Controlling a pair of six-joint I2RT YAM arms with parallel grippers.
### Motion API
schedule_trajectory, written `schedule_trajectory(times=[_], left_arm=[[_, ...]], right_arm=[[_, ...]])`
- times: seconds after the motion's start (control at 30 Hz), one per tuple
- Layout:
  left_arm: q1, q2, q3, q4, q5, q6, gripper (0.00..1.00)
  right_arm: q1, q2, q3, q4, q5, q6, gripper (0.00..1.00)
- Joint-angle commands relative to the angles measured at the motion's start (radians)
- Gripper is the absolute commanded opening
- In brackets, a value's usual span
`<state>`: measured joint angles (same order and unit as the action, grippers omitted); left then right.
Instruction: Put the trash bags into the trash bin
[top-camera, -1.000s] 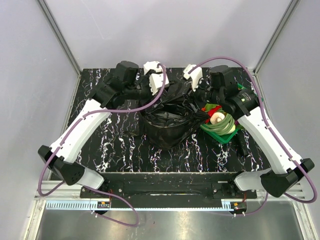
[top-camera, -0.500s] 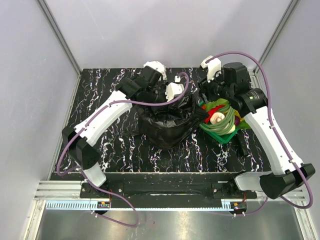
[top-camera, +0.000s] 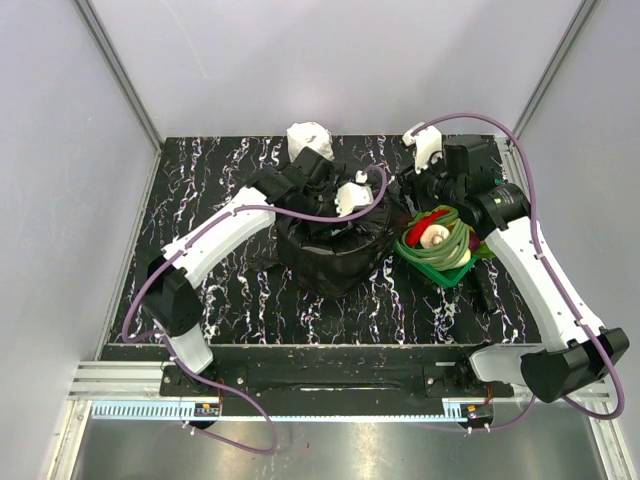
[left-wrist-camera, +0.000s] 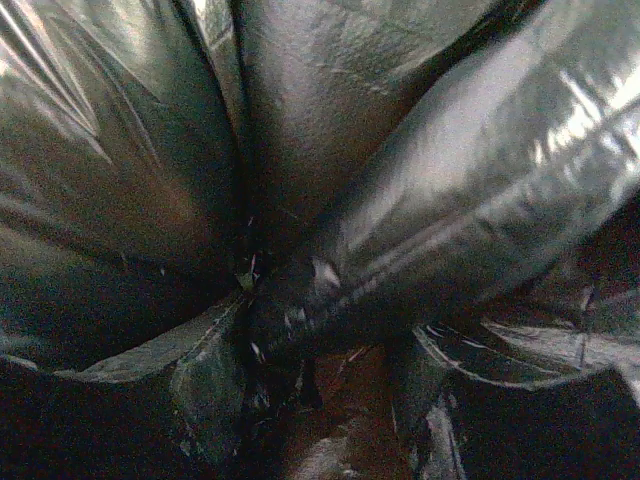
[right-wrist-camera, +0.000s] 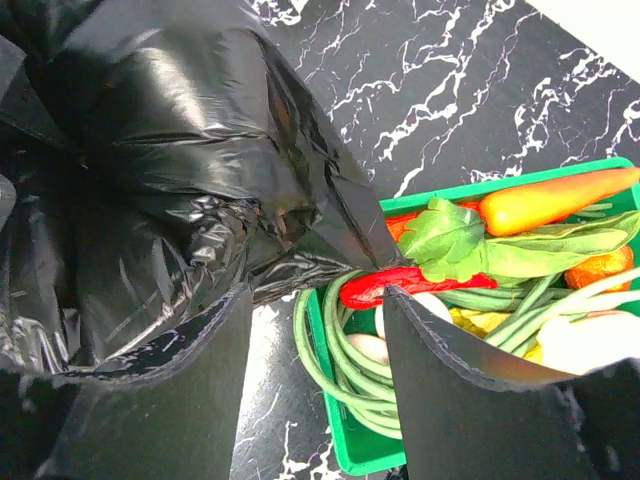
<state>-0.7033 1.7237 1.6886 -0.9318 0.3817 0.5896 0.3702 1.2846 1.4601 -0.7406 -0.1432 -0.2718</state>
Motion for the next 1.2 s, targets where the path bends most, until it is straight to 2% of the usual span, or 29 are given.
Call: schedule_trajectory(times=[0.0, 0.2, 0.4, 0.87, 1.17], left_arm=[[-0.007, 0.004, -0.040, 0.067, -0.046, 0.004, 0.59], [-0.016, 0.016, -0.070, 0.102, -0.078, 0.019, 0.70], [-0.019, 0.042, -0.070, 0.108, -0.089, 0.042, 0.72], [-0.019, 0.016, -0.136, 0.172, -0.098, 0.081, 0.74], [-0.021, 0.013, -0.144, 0.177, -0.101, 0.099, 0.75]], right_arm=[[-0.010, -0.041, -0.020, 0.055, -0.010, 0.014, 0.61], [-0.014, -0.053, -0.052, 0.063, -0.007, 0.019, 0.61], [-0.020, -0.044, -0.052, 0.083, -0.039, 0.034, 0.62], [-0.027, 0.196, 0.232, 0.116, -0.173, 0.126, 0.66], [-0.028, 0.381, 0.382, 0.073, -0.337, 0.126, 0.68]])
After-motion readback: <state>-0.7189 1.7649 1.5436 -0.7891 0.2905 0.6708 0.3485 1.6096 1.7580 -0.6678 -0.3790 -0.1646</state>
